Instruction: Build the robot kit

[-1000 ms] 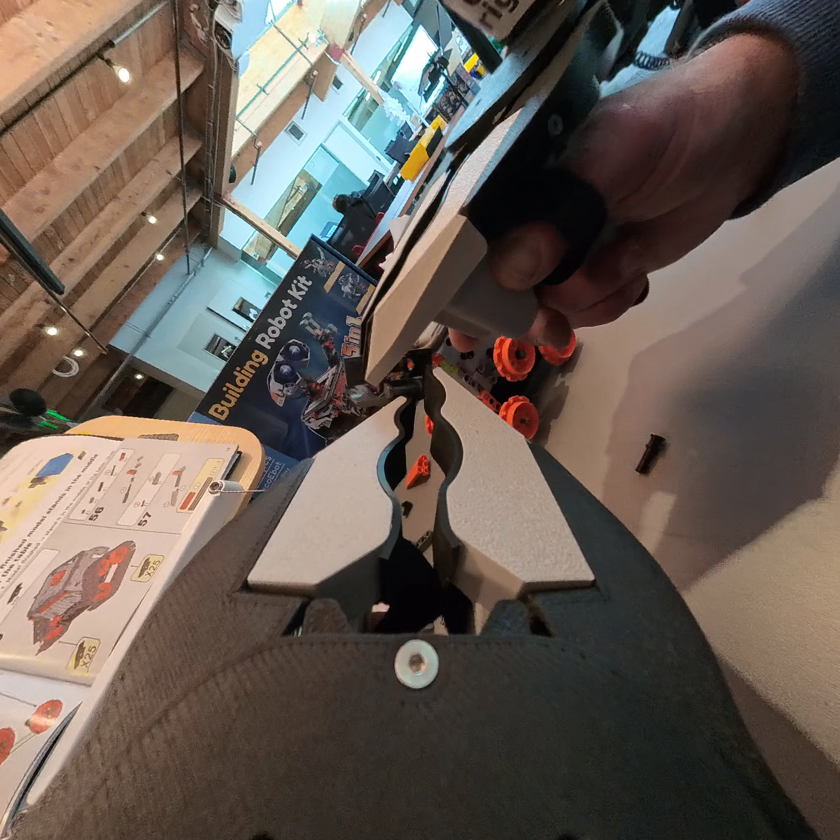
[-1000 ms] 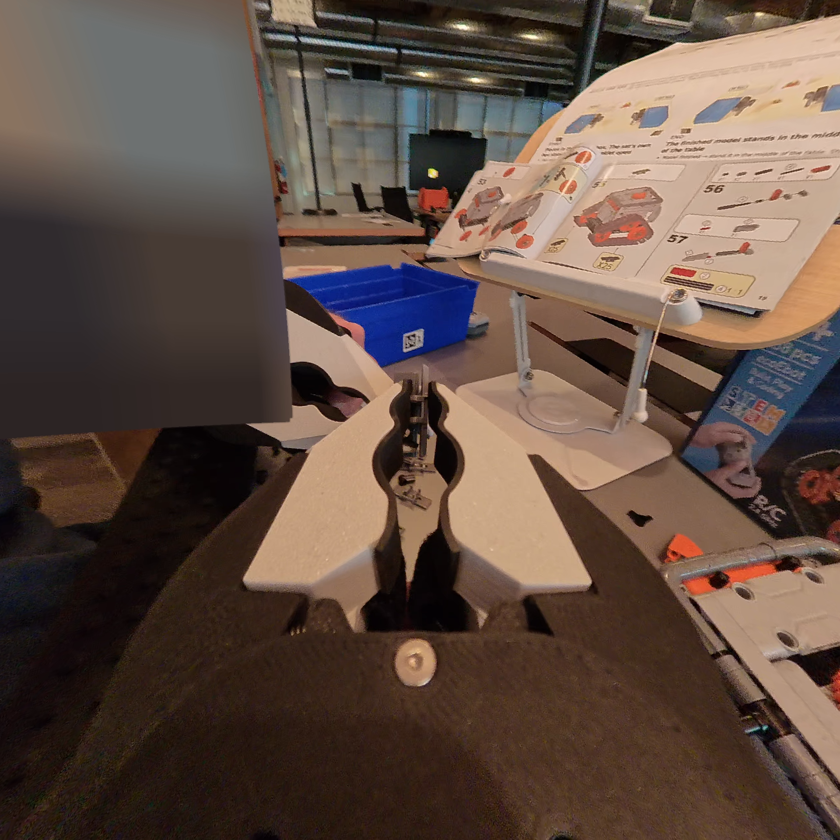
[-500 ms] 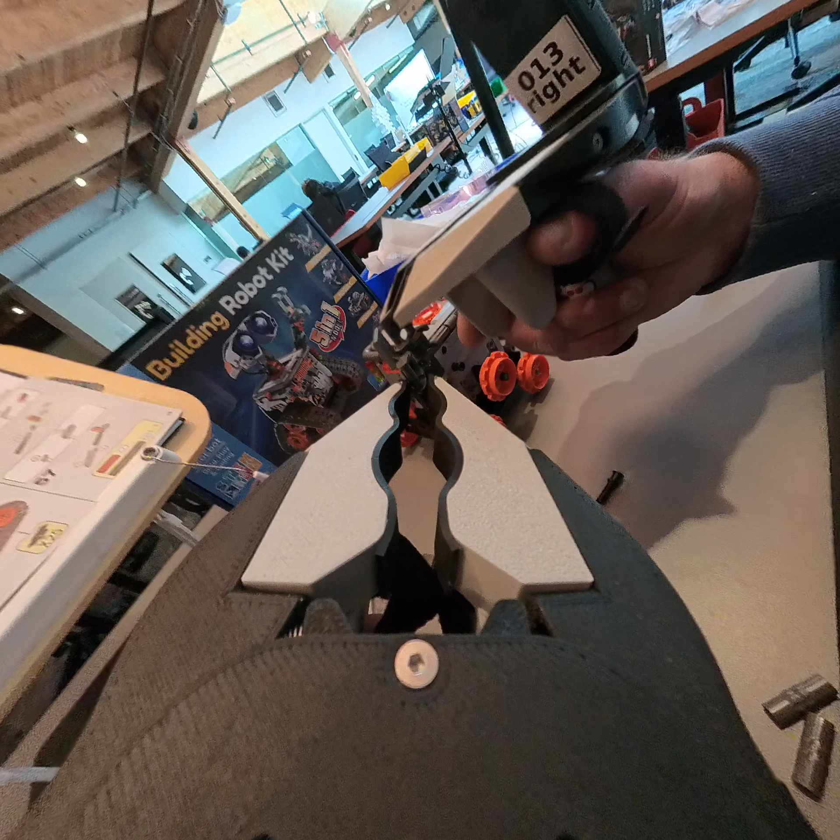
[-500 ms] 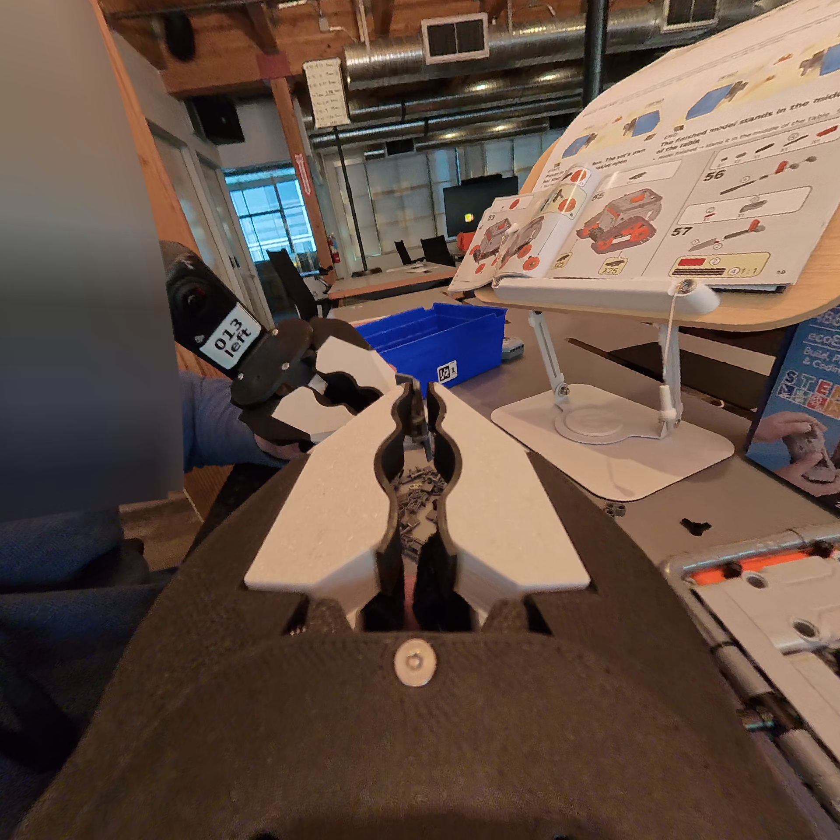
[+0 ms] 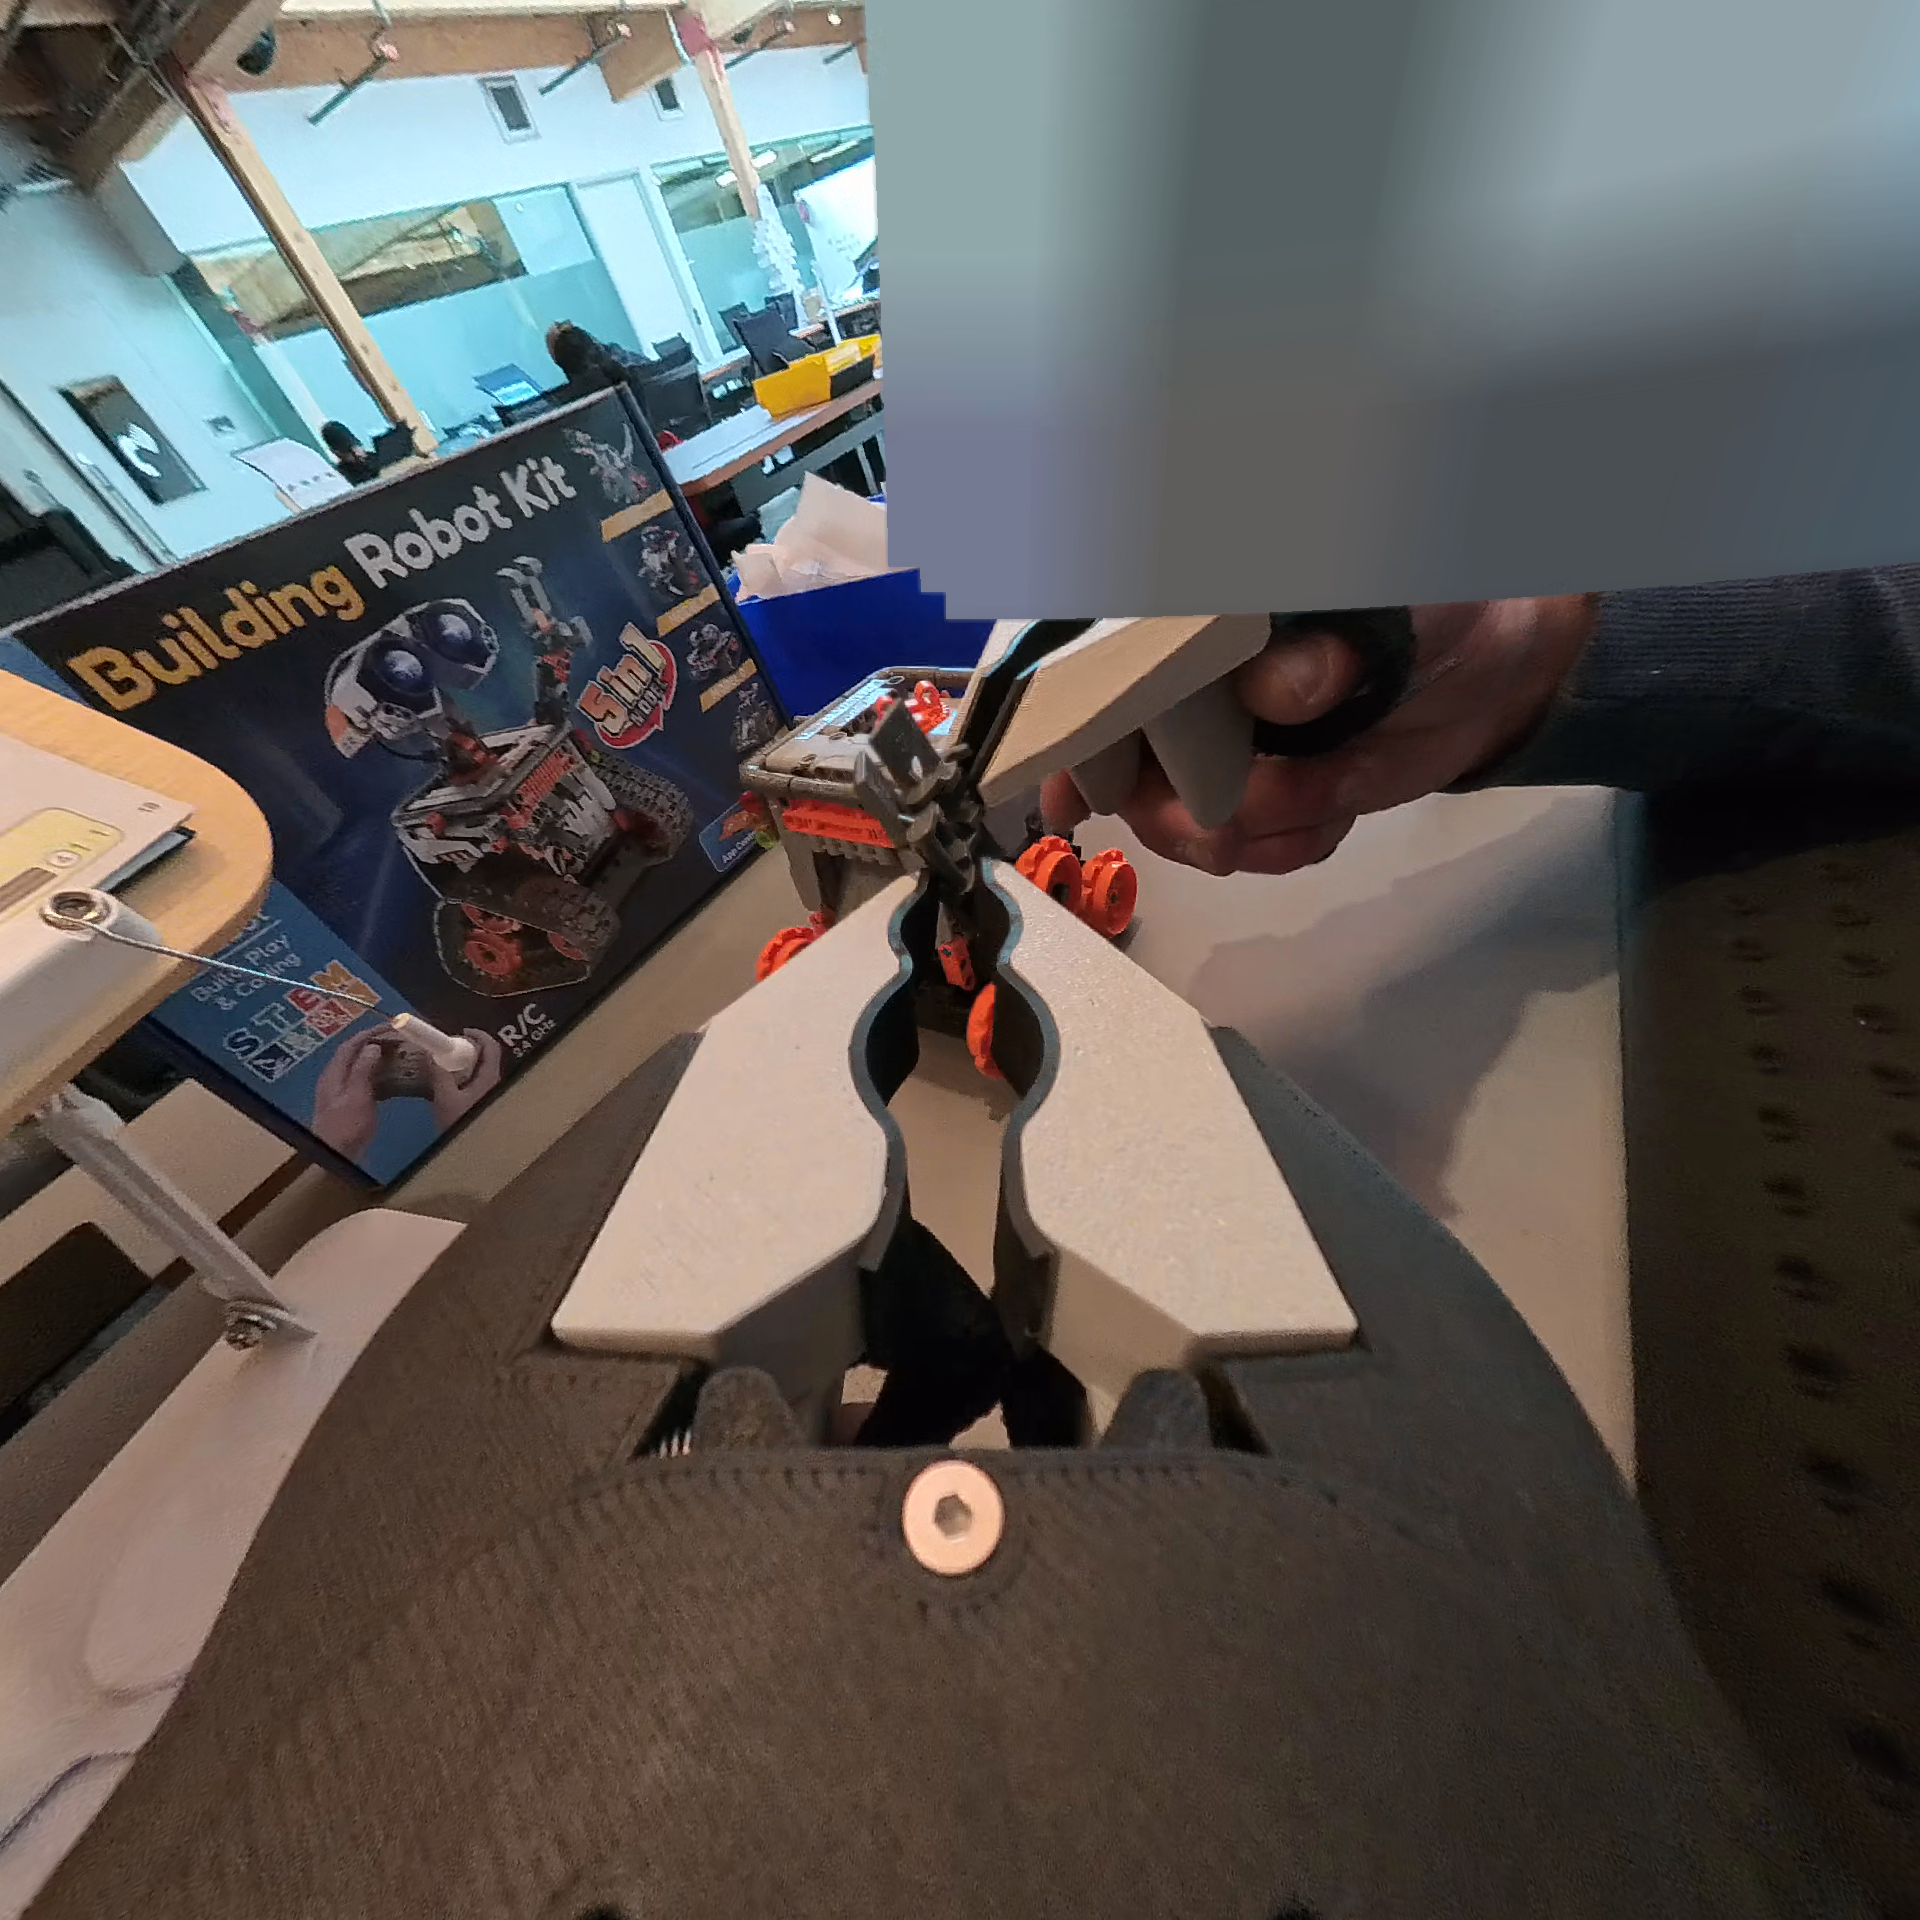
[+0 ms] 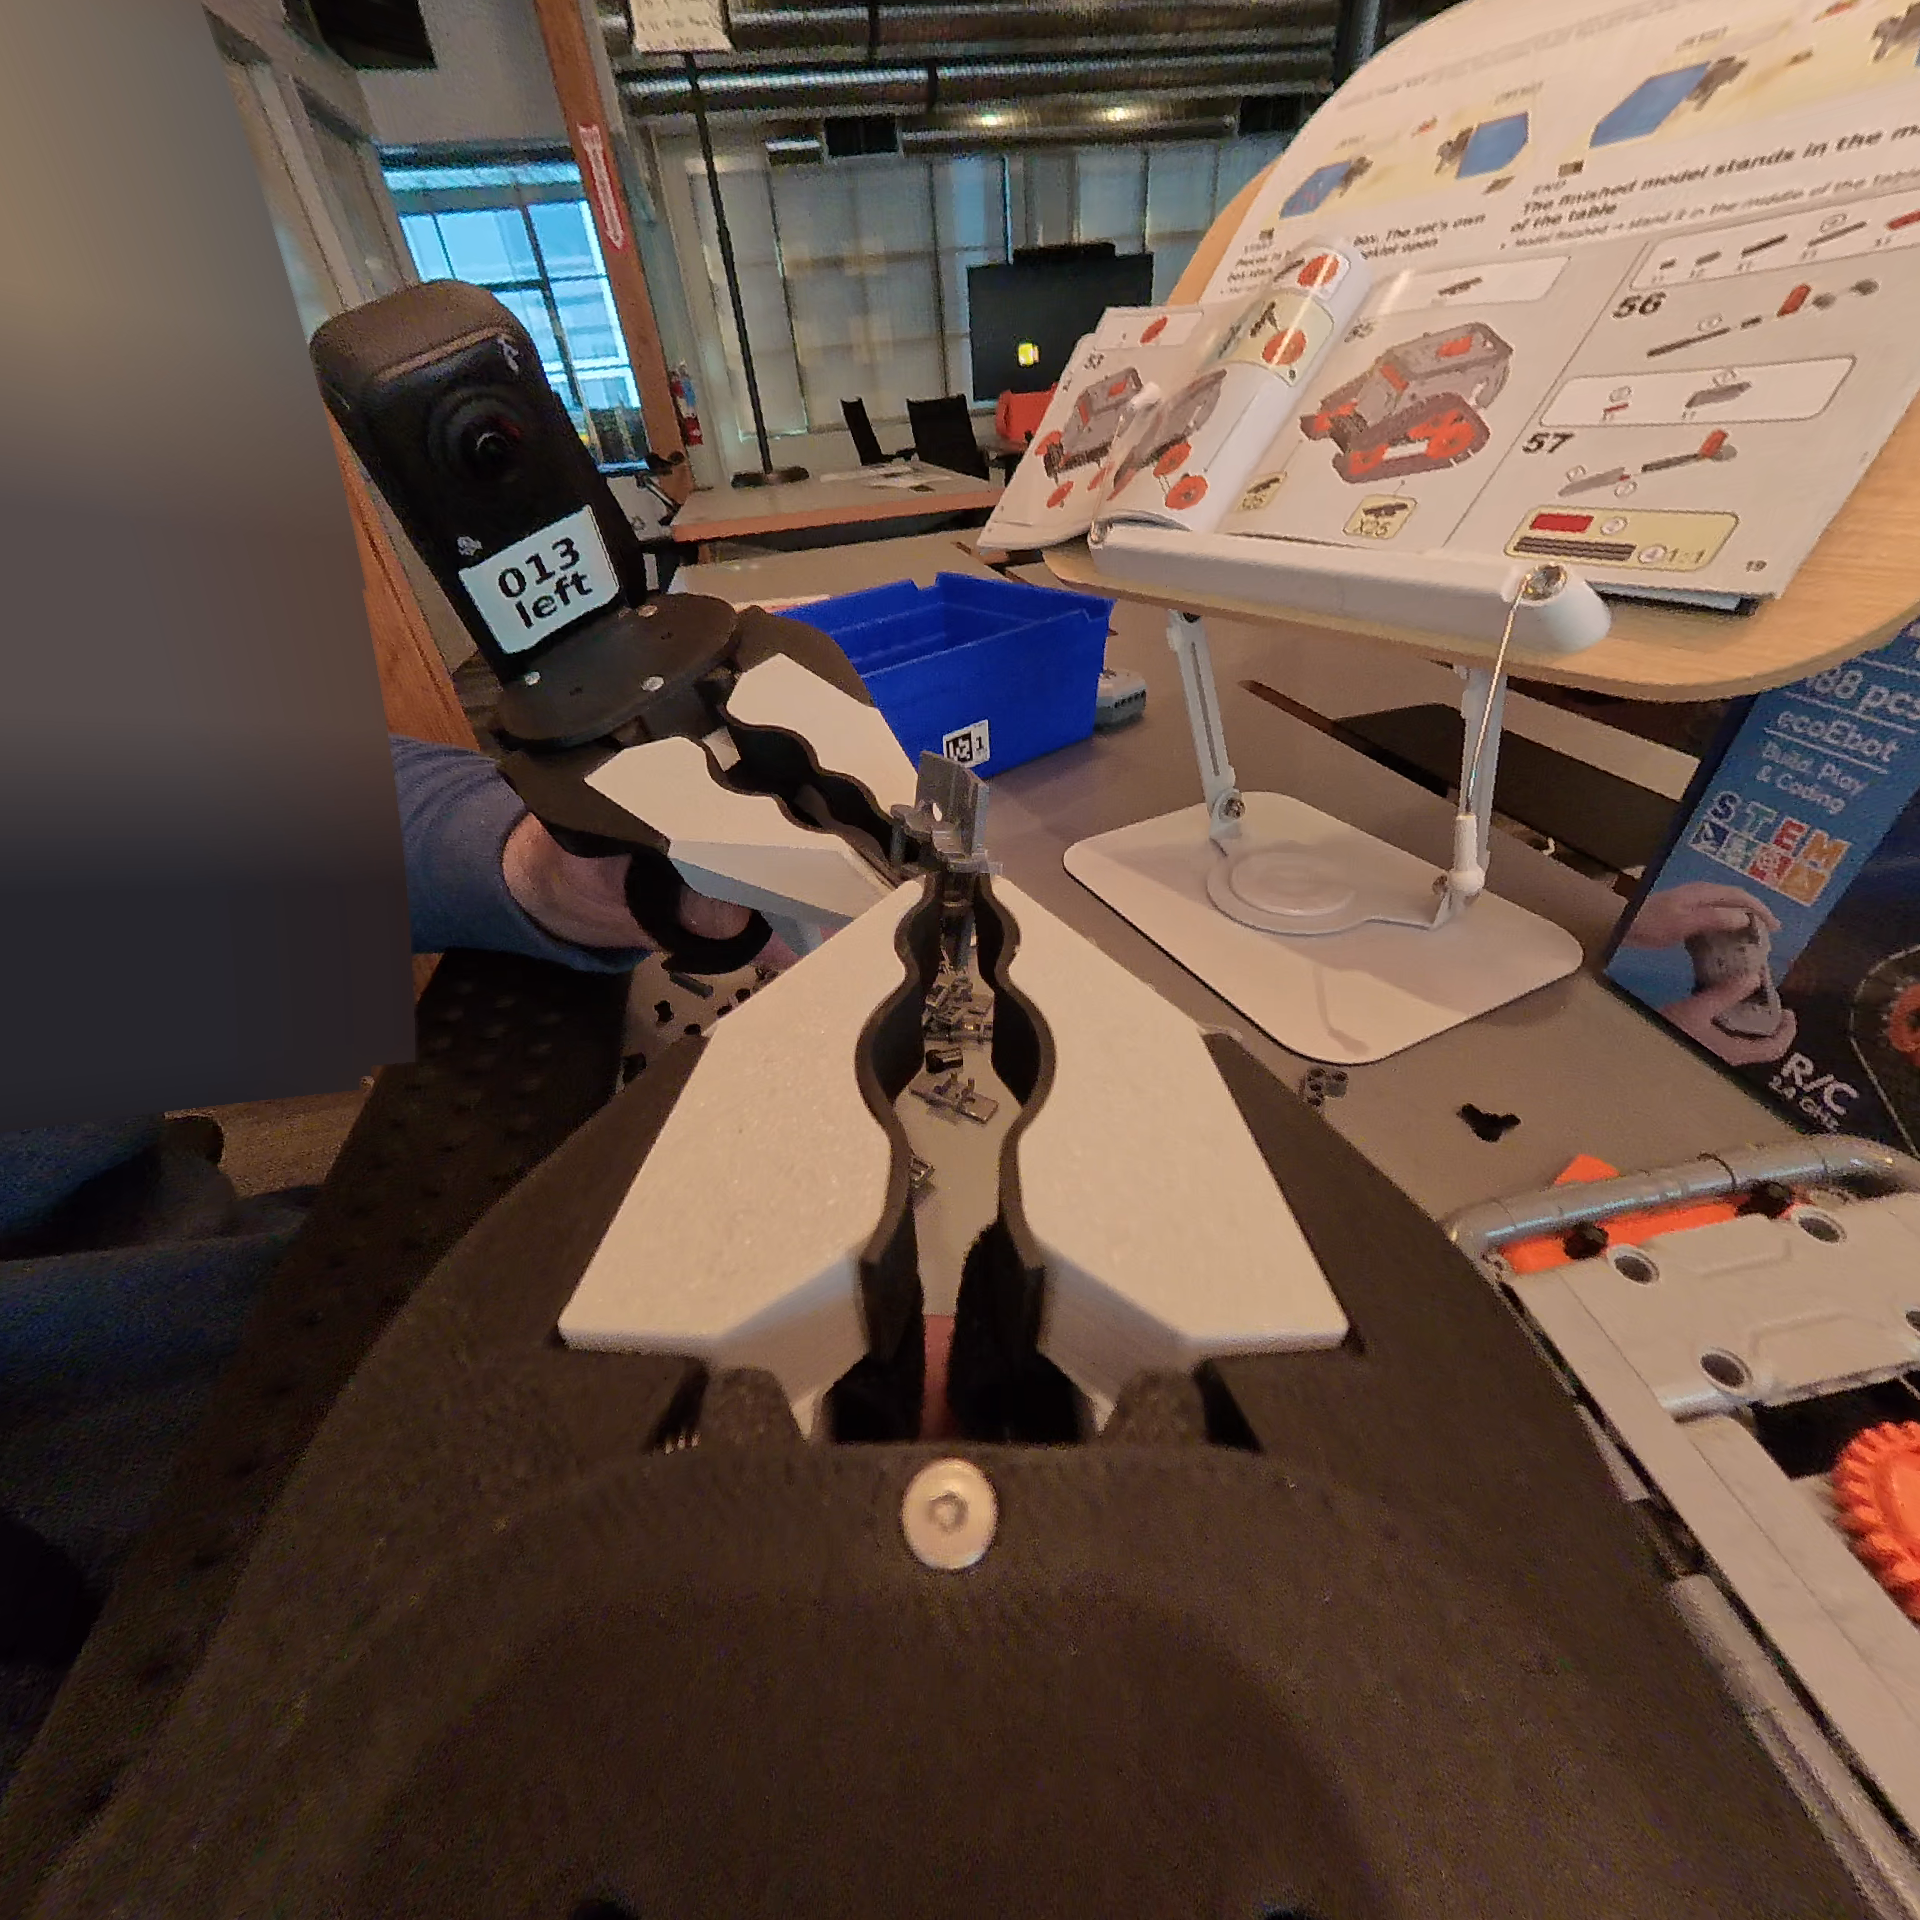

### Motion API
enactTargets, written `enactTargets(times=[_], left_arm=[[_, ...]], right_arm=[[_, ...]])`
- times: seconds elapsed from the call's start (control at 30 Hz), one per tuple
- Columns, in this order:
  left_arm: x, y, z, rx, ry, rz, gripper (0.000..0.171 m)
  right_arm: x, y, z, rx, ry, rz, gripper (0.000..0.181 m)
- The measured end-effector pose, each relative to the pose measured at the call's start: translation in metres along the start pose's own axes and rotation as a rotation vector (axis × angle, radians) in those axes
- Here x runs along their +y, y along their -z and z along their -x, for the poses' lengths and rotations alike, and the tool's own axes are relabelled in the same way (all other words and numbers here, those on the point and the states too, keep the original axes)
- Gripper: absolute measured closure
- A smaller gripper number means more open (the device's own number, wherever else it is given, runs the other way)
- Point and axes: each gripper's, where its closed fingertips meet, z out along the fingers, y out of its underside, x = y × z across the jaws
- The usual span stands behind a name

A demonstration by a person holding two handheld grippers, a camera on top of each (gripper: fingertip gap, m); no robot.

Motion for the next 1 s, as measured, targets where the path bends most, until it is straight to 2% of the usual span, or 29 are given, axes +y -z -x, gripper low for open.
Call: enactTargets(times=[0.23, 0.47, 0.5, 0.57, 0.7, 0.8, 0.9, 1.0], left_arm=[[0.018, 0.0, -0.005, 0.14, 0.092, 0.06, 0.165], [0.059, 0.0, -0.02, 0.314, 0.213, 0.228, 0.165], [0.067, 0.0, -0.026, 0.353, 0.231, 0.273, 0.165], [0.072, -0.002, -0.025, 0.361, 0.273, 0.277, 0.165], [0.076, -0.003, -0.032, 0.43, 0.387, 0.293, 0.165], [0.075, -0.002, -0.036, 0.477, 0.452, 0.29, 0.165], [0.071, 0.0, -0.037, 0.51, 0.523, 0.273, 0.165], [0.07, 0.001, -0.04, 0.533, 0.553, 0.275, 0.165]], right_arm=[[0.02, -0.005, -0.005, 0.021, -0.001, 0.116, 0.175], [0.059, -0.007, -0.002, 0.008, -0.009, 0.335, 0.181], [0.065, -0.007, -0.003, 0.014, 0.004, 0.367, 0.18], [0.069, -0.006, -0.004, 0.017, 0.018, 0.39, 0.167], [0.077, -0.004, -0.004, 0.072, 0.358, 0.47, 0.135], [0.092, -0.007, 0.0, 0.082, 0.555, 0.553, 0.122], [0.093, -0.012, -0.004, 0.136, 0.681, 0.568, 0.139], [0.093, -0.013, -0.005, 0.155, 0.721, 0.578, 0.142]])
